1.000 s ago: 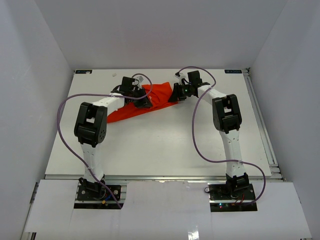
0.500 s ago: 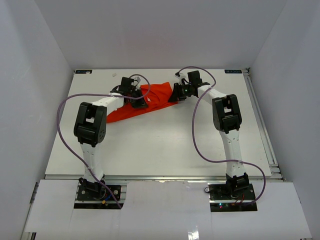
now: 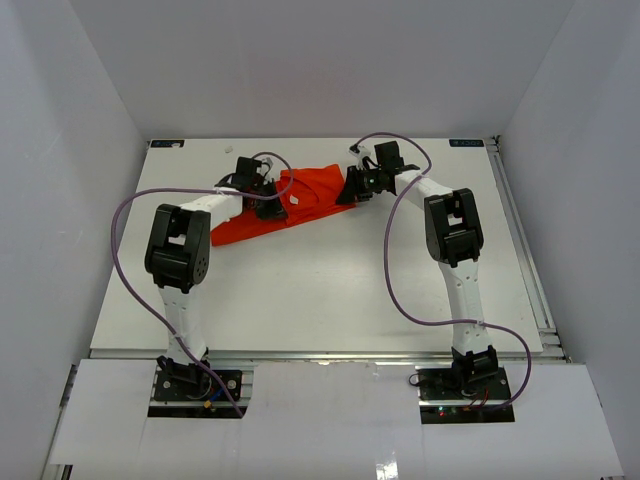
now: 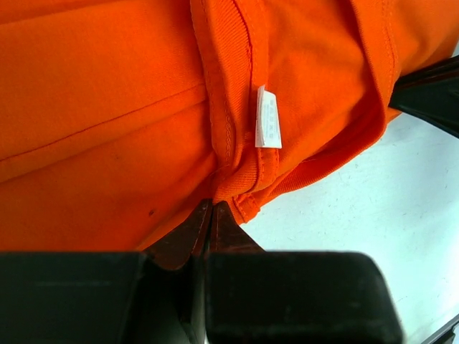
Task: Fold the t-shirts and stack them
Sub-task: Fold the tshirt
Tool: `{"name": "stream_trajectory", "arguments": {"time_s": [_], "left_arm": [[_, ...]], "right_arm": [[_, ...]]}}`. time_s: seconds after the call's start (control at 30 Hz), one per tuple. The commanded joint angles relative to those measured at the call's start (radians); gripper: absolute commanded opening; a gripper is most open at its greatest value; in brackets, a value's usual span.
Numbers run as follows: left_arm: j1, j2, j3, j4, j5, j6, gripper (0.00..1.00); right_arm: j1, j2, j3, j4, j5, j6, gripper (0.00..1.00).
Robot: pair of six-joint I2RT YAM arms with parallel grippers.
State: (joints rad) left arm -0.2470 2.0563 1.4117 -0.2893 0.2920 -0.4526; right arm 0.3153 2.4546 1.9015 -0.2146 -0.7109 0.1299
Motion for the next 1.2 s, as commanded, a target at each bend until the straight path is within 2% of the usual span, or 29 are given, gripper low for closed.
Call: {"name": "stream_trajectory", "arguments": {"time_s": [0.0,0.03,0.07,0.17,0.2,0.23,0.43,0.47,0.7,0.83,0.9,1.17], "left_arm": [[0.011,-0.024,-0.023,-0.019,-0.030,0.006,0.13],[0.012,-0.028,-0.028,-0.019,-0.028,-0.012,0.18],[0.017,-0.041,-0.026,-0.017,-0.028,-0.017,0.29],[0.021,-0.080,-0.017,-0.005,-0.028,-0.047,0.48],[0.025,-0.117,-0.014,-0.004,-0.028,-0.049,0.60],[0.028,-0.137,-0.008,-0.004,-0.028,-0.057,0.65],[0.109,-0.303,-0.052,-0.016,-0.039,-0.110,0.78],[0.123,-0.321,-0.069,-0.054,-0.050,-0.115,0.84],[0.282,-0.450,-0.315,-0.131,-0.100,-0.152,0.87],[0.336,-0.452,-0.353,-0.119,-0.136,-0.129,0.90],[0.366,-0.421,-0.346,-0.100,-0.123,-0.121,0.96],[0.423,-0.259,-0.189,-0.056,-0.091,-0.084,0.97]], "right_arm": [[0.004,-0.005,-0.027,-0.062,0.085,-0.036,0.14],[0.004,-0.003,-0.025,-0.063,0.083,-0.039,0.15],[0.004,-0.005,-0.024,-0.065,0.080,-0.042,0.16],[0.004,-0.006,-0.019,-0.068,0.079,-0.055,0.18],[0.004,-0.008,-0.016,-0.071,0.080,-0.058,0.18],[0.004,-0.006,-0.015,-0.074,0.080,-0.061,0.19],[0.004,-0.005,-0.012,-0.075,0.082,-0.067,0.19],[0.004,-0.006,-0.012,-0.077,0.082,-0.072,0.19],[0.004,-0.092,-0.009,-0.086,0.036,-0.166,0.30],[0.001,-0.172,-0.045,-0.103,0.015,-0.246,0.39],[0.001,-0.215,-0.062,-0.115,-0.007,-0.280,0.40],[-0.016,-0.336,-0.176,-0.150,-0.097,-0.386,0.53]]}}
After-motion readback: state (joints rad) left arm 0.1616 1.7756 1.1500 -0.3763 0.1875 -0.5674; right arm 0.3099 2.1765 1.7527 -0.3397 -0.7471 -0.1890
